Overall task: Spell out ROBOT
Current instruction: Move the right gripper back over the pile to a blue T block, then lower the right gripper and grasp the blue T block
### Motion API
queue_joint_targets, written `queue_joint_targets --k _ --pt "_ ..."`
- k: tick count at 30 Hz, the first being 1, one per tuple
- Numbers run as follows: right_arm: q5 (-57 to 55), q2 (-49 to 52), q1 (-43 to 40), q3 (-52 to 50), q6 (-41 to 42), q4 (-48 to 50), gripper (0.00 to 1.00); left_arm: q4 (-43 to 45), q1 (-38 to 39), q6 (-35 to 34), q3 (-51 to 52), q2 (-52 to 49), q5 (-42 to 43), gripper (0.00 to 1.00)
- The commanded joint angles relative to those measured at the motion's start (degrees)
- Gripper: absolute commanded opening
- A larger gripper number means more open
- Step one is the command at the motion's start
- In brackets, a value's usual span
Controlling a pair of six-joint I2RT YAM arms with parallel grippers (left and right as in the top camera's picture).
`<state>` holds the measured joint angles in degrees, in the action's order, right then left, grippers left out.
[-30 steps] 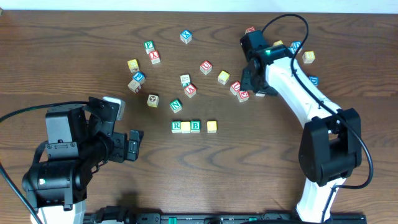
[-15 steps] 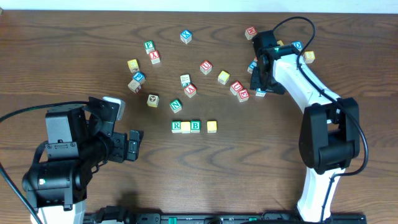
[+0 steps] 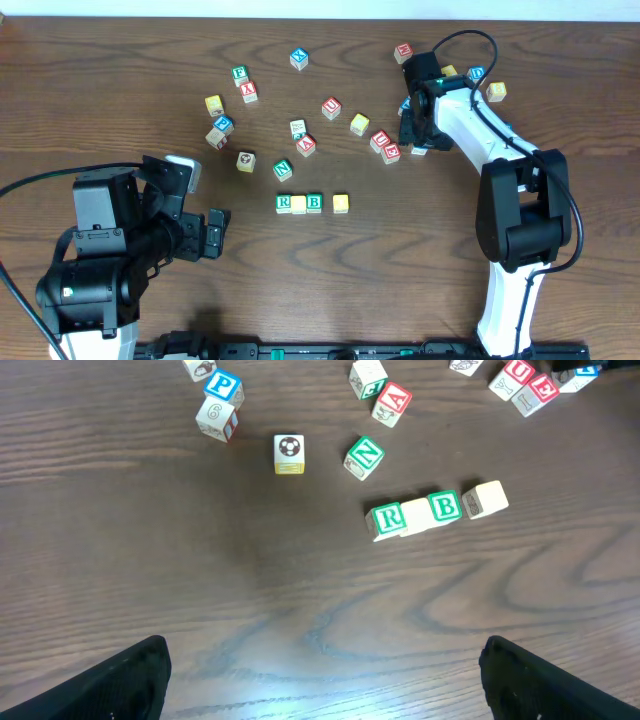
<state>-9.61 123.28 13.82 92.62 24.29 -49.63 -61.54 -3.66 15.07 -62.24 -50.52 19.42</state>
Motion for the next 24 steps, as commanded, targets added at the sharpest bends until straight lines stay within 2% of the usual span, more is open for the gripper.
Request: queue_joint_targets --k 1,7,24 --pt "0.37 1.55 -0.24 0.31 -0.81 0.48 0.53 -0.15 -0.28 0.55 -0.46 0.04 0.68 0.97" --pt "1.01 4.24 -0.22 0.17 -0.79 1.64 0.51 -0.15 -0.28 0.55 -0.46 0.04 0.68 0.97" --pt "1.22 4.92 -0.22 0.17 1.09 1.77 0.24 -0.15 -0.28 0.55 -0.46 0.04 0.68 0.97"
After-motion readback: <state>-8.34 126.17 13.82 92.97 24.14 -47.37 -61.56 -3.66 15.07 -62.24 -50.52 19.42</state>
